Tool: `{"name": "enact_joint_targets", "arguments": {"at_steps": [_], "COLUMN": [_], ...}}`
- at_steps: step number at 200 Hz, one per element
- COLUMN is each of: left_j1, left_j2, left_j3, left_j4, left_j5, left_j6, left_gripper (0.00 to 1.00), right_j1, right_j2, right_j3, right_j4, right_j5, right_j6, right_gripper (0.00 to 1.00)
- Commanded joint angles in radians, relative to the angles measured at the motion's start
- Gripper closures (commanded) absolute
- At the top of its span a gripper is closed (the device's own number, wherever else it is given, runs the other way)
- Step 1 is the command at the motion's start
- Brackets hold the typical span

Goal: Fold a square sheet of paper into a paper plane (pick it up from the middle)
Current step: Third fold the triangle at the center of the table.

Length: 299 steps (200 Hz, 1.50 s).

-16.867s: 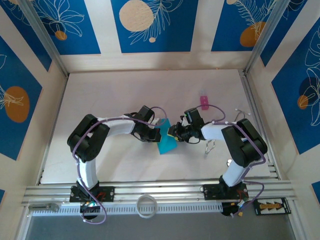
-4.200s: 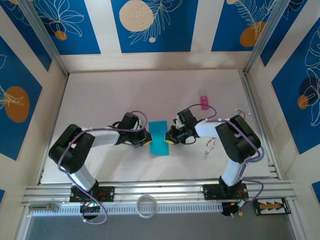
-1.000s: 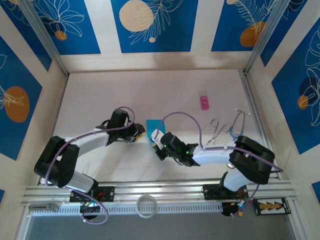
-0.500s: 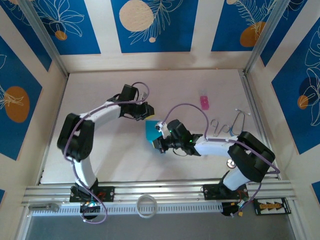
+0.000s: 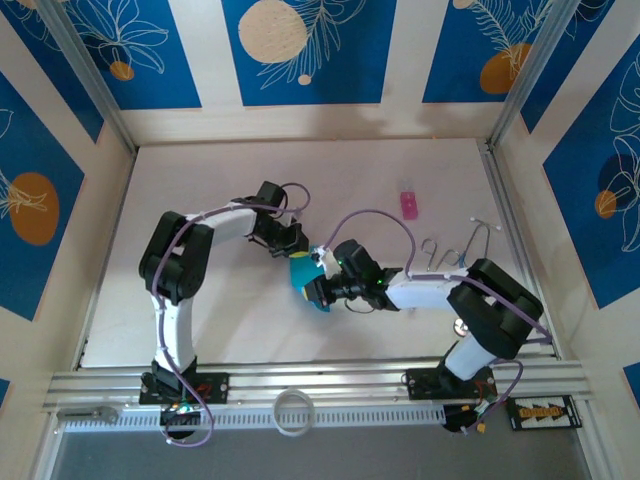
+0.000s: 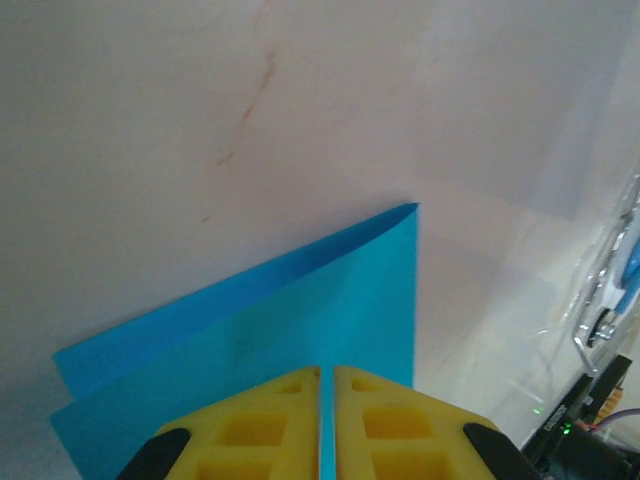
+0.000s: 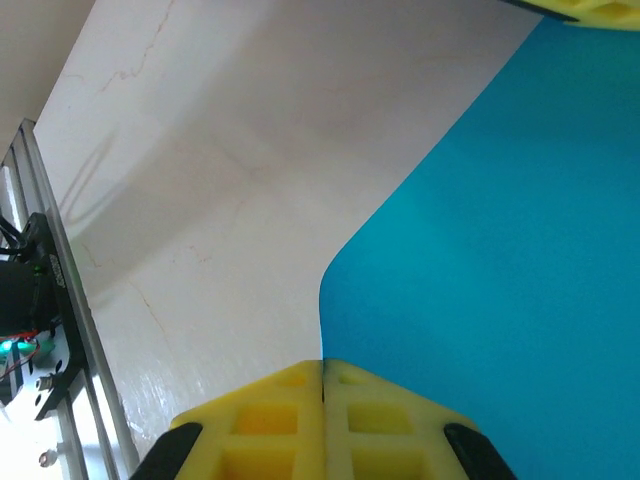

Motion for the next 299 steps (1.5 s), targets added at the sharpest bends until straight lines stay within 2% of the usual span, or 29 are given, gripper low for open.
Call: {"name": "enact_joint_targets", "arguments": {"at_steps": [1,102,144,231,299], "left_j1": [-0.011,-0.012,-0.013,-0.013,-0.013], "left_j2": [0.039,0.041,0.041,0.045,0.048], "left_j3": [-0.006,-0.033,-0.043,-0.037,-0.039], "left_j4": [-0.050,-0.063,-0.054,-0.091,-0.080], "left_j5": [-0.029,-0.099,-0.096,-0.133,-0.129], "left_j6": [0.047,0.061,0.051,0.063,0.055], "left_gripper": [0.90,0.90,0.90,0.90,0.90], "right_j1": [-0.024,-0.157,-0.220,-0.254,-0.278], "right_j2": [0.023,0.113,0.162,0.218,0.227], "right_j3": [-0.014,0.026,0.021,0.067,0.082], "right_j4": [0.030,-0.033,0.039,0.006,-0.015], "right_j5": [-0.064,-0.238,-0.307,-0.381,-0.386], "right_j6": [0.033,0.056,0.089,0.057,0.043], "right_gripper": [0.98,0.98,0.98,0.97,0.97]}}
